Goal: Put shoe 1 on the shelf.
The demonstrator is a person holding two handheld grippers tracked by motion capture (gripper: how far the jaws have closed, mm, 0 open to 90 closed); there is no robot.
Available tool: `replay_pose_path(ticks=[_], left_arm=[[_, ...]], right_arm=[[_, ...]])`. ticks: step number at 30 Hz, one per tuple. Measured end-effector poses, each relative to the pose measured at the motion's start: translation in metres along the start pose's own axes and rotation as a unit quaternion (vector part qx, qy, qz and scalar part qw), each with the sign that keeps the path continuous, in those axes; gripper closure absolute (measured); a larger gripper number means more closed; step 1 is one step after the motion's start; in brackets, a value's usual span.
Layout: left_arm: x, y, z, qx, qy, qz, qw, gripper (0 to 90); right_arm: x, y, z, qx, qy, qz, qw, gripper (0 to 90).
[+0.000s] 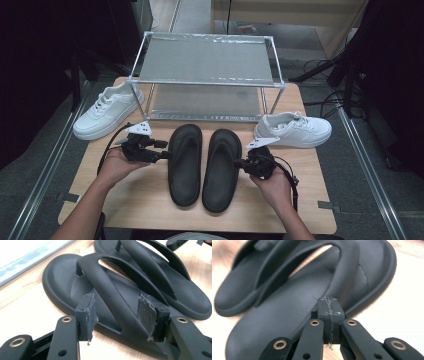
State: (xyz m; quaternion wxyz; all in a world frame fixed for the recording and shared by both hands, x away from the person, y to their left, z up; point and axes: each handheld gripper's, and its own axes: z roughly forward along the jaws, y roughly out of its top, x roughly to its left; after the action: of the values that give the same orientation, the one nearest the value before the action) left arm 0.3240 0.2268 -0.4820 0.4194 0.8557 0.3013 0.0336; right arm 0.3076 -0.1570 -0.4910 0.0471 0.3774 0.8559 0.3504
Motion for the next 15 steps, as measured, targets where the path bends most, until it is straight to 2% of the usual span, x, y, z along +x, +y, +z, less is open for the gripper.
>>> replay_pose_path(ticks=[2,4,8,11,15], left_arm=[[0.000,-0.001,0.000,0.002,-0.003,-0.005,1.0000,52.1],[0.001,-0.002,0.001,0.003,0.000,-0.006,1.0000,52.4],[-0.001,-0.004,0.000,0.007,0.006,-0.007,0.9999,55.3],[-0.003,-0.005,-0.002,0.000,0.012,-0.002,0.9999,59.5],[-0.004,-0.006,-0.003,-0.003,0.016,0.006,0.9998,65.8]], right_arm=[[-0.002,0.004,0.006,0.005,0.012,-0.004,0.9999,90.0],[-0.001,0.004,0.006,0.006,0.010,-0.005,0.9999,90.0],[0.002,0.006,0.002,-0.001,0.013,-0.014,0.9998,90.0],[0.006,0.006,-0.003,-0.008,0.019,-0.014,0.9997,90.0],[0.013,0.004,-0.004,-0.012,0.044,-0.017,0.9988,90.0]])
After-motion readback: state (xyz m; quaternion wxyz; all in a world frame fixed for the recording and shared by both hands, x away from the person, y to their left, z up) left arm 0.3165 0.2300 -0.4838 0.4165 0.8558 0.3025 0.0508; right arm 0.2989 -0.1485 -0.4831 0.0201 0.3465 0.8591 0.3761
